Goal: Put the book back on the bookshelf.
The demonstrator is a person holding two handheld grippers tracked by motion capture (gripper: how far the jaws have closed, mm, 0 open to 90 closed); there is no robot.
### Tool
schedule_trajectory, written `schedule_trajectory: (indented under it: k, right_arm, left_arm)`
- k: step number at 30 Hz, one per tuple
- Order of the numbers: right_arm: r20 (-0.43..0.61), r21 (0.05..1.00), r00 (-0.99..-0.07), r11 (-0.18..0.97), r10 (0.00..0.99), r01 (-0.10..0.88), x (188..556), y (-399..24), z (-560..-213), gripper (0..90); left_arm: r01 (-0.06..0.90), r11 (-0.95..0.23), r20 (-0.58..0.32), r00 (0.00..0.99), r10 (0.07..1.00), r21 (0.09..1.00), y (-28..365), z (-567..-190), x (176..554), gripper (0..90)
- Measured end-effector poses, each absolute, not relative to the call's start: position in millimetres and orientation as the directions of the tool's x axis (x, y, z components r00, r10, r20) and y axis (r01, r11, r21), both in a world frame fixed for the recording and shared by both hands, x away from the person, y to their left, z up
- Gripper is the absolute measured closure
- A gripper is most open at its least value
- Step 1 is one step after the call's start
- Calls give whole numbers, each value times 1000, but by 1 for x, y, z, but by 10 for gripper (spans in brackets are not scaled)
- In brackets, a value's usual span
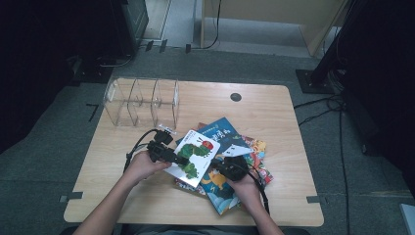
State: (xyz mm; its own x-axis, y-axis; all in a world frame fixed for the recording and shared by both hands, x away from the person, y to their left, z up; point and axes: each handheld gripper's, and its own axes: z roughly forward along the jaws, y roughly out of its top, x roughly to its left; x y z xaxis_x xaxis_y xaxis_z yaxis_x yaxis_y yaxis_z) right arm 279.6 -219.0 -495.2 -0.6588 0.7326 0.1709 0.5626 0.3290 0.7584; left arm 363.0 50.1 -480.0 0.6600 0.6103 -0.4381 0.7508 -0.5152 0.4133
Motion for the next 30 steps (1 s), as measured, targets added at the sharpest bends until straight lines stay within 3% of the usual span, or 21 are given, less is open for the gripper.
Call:
schedule_trajectory:
  k: [6, 11, 14, 15, 18, 23, 30]
  right_arm:
    - [190, 755, -666, 327, 721, 569, 282, -208, -495, 900]
    - [182, 754, -676, 339, 714, 562, 283, -203, -495, 900]
    - [179, 755, -678, 342, 713, 559, 283, -201, -495, 900]
    - [179, 755, -678, 342, 713, 559, 283, -201, -495, 900]
    - [172, 755, -677, 345, 716, 557, 283, -199, -495, 900]
    - [178, 756, -684, 347, 707, 555, 285, -200, -495, 900]
    - [153, 762, -704, 371, 693, 531, 288, -194, -495, 885]
  left_arm:
    - [806, -484, -503, 591, 630, 340, 54, -485, 369, 198]
    - [788, -503, -441, 615, 654, 354, 55, -472, 364, 214]
    - [777, -506, -405, 628, 665, 373, 57, -457, 361, 324]
    - [784, -500, -413, 619, 668, 368, 58, -452, 361, 324]
    - [797, -493, -441, 604, 664, 348, 58, -439, 361, 448]
    - [774, -528, -438, 633, 639, 348, 48, -414, 359, 574]
    - [772, -539, -390, 635, 667, 336, 30, -395, 361, 654]
